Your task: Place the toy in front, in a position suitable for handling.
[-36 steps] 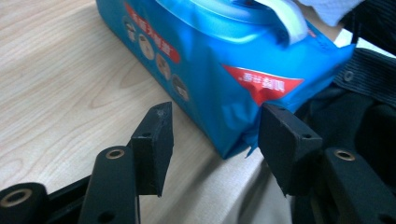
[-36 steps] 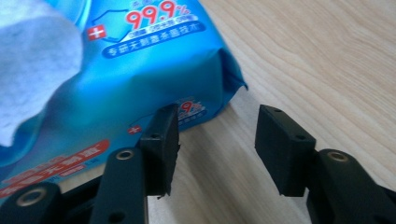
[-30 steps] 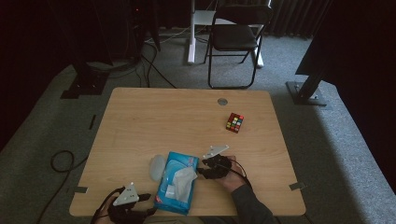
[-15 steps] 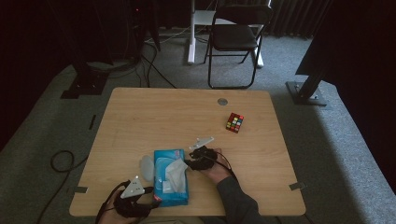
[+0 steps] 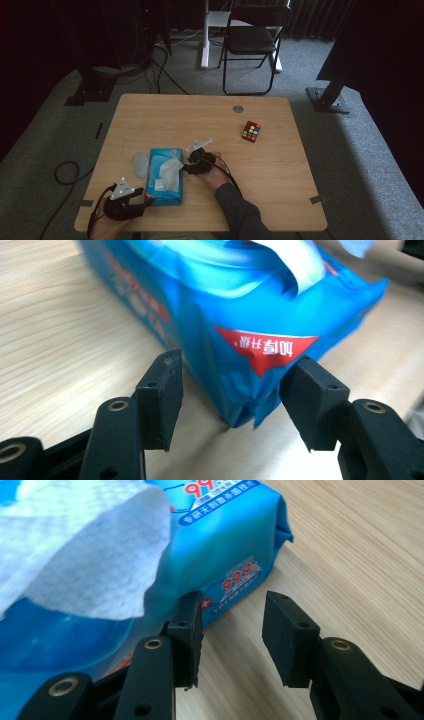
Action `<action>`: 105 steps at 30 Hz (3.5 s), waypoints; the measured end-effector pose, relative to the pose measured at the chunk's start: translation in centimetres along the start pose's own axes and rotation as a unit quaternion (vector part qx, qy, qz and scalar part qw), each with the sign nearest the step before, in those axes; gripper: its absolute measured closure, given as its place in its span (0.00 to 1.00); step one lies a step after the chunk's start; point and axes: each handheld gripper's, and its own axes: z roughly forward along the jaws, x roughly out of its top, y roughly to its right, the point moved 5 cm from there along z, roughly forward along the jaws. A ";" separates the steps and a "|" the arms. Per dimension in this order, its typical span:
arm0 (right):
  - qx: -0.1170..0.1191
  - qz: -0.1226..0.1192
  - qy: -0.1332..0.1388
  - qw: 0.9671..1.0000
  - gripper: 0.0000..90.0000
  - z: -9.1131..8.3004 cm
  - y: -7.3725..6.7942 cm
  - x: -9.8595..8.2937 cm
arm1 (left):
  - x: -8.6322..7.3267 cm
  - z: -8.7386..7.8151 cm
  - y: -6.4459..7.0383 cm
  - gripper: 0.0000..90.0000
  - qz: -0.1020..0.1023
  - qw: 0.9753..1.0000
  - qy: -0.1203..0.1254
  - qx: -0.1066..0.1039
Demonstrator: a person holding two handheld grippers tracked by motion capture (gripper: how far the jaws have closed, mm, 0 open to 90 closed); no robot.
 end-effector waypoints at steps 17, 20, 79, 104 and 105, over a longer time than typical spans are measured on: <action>-0.051 0.022 0.015 0.998 0.38 -2.1 4.3 0.2 | -0.2 -3.2 -3.9 0.45 -0.047 0.994 0.086 0.045; -0.071 0.043 0.030 0.996 0.35 -3.8 6.4 0.1 | 0.1 -3.7 -4.4 0.45 -0.044 0.993 0.096 0.057; -0.146 0.181 0.041 0.972 0.31 -7.0 19.4 -1.8 | 0.3 -1.7 -6.4 0.43 -0.046 0.993 0.079 0.071; -0.007 -0.001 0.027 1.000 0.36 -7.1 12.3 -4.3 | 0.5 -1.3 -6.5 0.43 -0.045 0.993 0.078 0.073; -0.003 0.007 0.030 1.000 0.40 -7.2 12.5 -4.3 | 0.5 -1.3 -6.5 0.43 -0.044 0.993 0.078 0.073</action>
